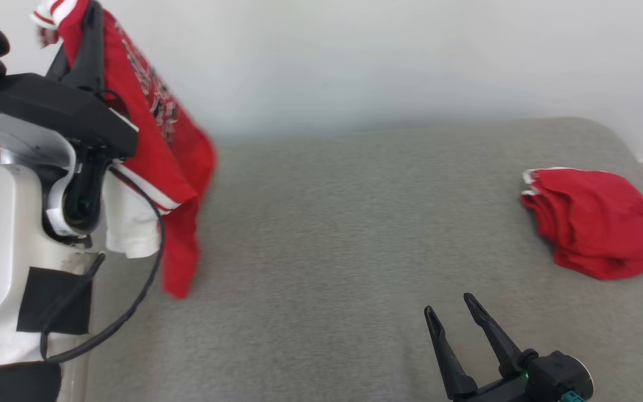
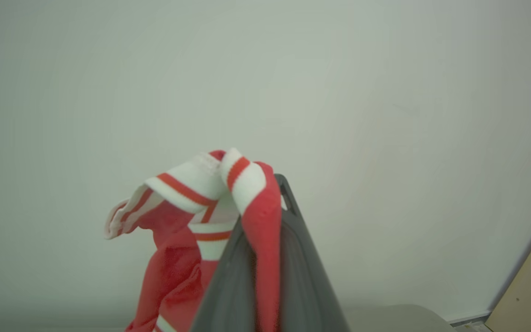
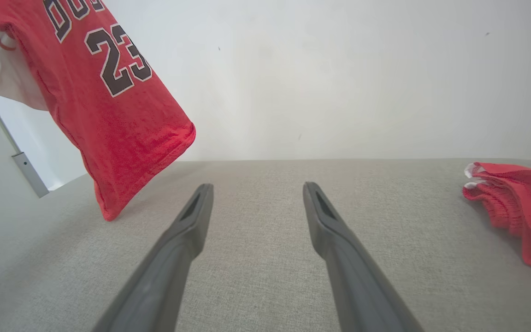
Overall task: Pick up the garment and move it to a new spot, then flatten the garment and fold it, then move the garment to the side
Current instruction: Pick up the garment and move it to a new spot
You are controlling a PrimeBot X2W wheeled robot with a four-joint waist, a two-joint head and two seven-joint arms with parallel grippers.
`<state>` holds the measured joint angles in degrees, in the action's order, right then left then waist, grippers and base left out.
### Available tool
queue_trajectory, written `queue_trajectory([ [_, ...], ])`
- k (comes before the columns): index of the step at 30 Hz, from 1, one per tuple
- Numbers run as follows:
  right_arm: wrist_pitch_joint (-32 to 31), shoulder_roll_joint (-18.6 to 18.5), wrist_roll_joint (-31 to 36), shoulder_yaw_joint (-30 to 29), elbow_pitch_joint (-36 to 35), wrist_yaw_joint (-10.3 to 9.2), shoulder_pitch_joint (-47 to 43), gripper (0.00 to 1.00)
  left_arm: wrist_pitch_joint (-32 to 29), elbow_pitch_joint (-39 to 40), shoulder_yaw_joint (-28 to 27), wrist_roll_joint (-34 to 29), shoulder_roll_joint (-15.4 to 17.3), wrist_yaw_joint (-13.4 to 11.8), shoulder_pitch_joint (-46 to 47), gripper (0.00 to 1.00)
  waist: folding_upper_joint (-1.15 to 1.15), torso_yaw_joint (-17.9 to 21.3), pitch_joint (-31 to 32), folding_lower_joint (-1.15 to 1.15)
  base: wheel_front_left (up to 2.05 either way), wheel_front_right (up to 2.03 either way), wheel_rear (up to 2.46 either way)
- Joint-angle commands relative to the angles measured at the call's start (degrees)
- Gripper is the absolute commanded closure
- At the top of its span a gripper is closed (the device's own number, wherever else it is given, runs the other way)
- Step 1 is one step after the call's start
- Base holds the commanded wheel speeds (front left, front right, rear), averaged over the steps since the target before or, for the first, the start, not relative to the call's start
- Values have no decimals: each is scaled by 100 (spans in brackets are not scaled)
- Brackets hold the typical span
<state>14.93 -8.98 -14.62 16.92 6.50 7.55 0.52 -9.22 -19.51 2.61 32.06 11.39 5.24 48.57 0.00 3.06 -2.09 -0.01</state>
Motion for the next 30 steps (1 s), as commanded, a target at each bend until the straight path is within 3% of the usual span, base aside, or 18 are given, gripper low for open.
queue_trajectory([
  [1, 23, 25, -33, -5, -11, -14, -40, 0, -51, 93, 19, 53, -54, -25, 17, 100, 0, 702, 254, 1, 0, 0, 0],
  [7, 22, 86, -16, -43, -12, -14, -78, 0, -125, 316, 98, 213, -409, -187, 257, 100, 0, 1251, 215, 1, 0, 0, 0],
  [16, 22, 141, -11, -27, -26, -14, -12, 0, -137, -280, 346, 340, -656, -245, 247, 100, 0, 1710, 51, 1, 0, 0, 0],
  [30, 22, 144, -8, -100, 0, -14, -85, 0, 559, -1385, 87, 310, -72, -194, -1554, 100, 0, 1544, -124, 1, 0, 0, 0],
])
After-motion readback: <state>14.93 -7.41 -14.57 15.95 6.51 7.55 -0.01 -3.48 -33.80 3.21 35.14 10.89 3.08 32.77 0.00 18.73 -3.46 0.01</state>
